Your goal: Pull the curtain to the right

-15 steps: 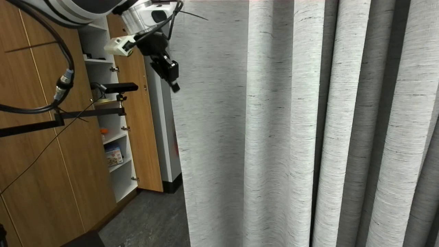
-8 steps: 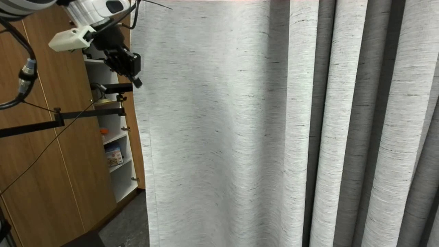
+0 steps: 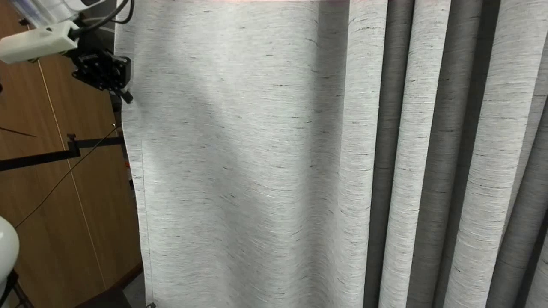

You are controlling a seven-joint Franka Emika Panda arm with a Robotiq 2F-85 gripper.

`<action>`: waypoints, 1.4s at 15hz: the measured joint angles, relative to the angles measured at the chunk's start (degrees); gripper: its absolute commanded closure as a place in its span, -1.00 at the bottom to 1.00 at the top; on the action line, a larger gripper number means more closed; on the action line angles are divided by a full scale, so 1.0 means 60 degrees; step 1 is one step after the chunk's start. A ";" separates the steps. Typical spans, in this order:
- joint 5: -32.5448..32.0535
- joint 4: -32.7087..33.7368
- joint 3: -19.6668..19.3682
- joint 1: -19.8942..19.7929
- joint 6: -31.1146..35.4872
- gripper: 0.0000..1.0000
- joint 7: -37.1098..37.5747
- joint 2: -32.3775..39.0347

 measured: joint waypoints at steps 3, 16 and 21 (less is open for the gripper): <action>0.0000 -0.0160 -0.0029 0.0523 -0.0005 0.99 -0.0901 -0.0459; -0.0030 -0.0785 -0.0567 0.1718 -0.0556 0.44 -0.3306 -0.1002; -0.0030 -0.0785 -0.0566 0.1718 -0.0556 0.44 -0.3316 -0.1002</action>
